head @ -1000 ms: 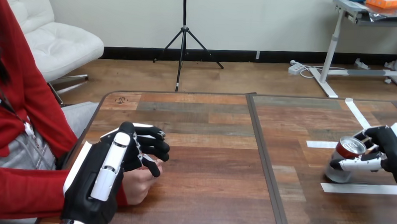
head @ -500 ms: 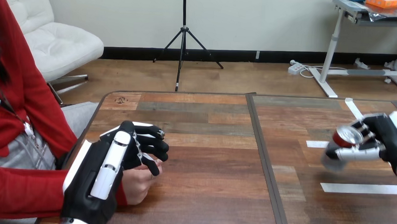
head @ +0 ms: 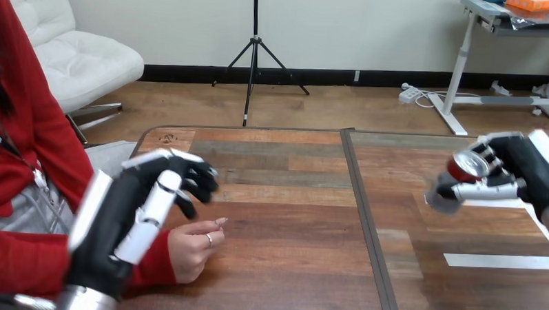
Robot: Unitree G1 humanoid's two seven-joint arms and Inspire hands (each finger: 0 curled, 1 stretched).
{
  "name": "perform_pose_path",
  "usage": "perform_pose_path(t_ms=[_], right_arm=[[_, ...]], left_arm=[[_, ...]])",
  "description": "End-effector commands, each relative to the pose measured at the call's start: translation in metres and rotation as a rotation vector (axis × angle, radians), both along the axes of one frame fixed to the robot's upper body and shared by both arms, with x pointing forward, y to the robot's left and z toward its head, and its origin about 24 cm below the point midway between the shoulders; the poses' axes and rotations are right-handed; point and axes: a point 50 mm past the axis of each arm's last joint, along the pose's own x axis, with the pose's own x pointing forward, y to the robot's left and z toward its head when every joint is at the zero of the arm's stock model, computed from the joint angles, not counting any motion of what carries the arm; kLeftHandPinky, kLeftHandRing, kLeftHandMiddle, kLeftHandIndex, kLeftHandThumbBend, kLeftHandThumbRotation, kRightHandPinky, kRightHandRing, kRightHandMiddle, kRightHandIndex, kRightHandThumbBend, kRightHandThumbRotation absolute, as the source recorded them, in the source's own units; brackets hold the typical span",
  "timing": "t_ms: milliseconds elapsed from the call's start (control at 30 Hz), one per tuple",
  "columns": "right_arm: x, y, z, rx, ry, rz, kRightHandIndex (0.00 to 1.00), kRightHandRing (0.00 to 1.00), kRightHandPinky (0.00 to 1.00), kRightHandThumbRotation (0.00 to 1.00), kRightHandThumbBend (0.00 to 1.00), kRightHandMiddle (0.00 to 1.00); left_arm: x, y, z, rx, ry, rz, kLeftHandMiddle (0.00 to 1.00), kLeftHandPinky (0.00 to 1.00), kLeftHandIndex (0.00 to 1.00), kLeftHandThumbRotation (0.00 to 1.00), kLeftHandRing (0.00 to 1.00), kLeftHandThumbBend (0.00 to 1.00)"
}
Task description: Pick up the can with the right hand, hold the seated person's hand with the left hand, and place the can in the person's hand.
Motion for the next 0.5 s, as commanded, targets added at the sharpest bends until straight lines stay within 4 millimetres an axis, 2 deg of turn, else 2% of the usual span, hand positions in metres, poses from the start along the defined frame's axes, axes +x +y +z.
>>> perform_pose_path(t_ms=[0,267,467], right_arm=[[0.010,0.007,0.038,0.007,-0.149,0.068,0.49,0.37,0.33,0.00,0.71,0.43],[0.007,0.013,0.049,-0.019,-0.176,0.127,0.49,0.37,0.33,0.00,0.72,0.44],[0.005,0.017,0.055,-0.037,-0.194,0.153,0.49,0.37,0.33,0.00,0.73,0.44]], left_arm=[[0.009,0.011,0.023,0.132,-0.105,0.030,0.56,0.42,0.54,0.74,0.54,0.41],[0.006,0.022,0.039,0.353,-0.129,0.064,0.65,0.49,0.61,0.59,0.62,0.74],[0.003,0.026,0.050,0.496,-0.133,0.076,0.69,0.51,0.66,0.52,0.66,0.87]])
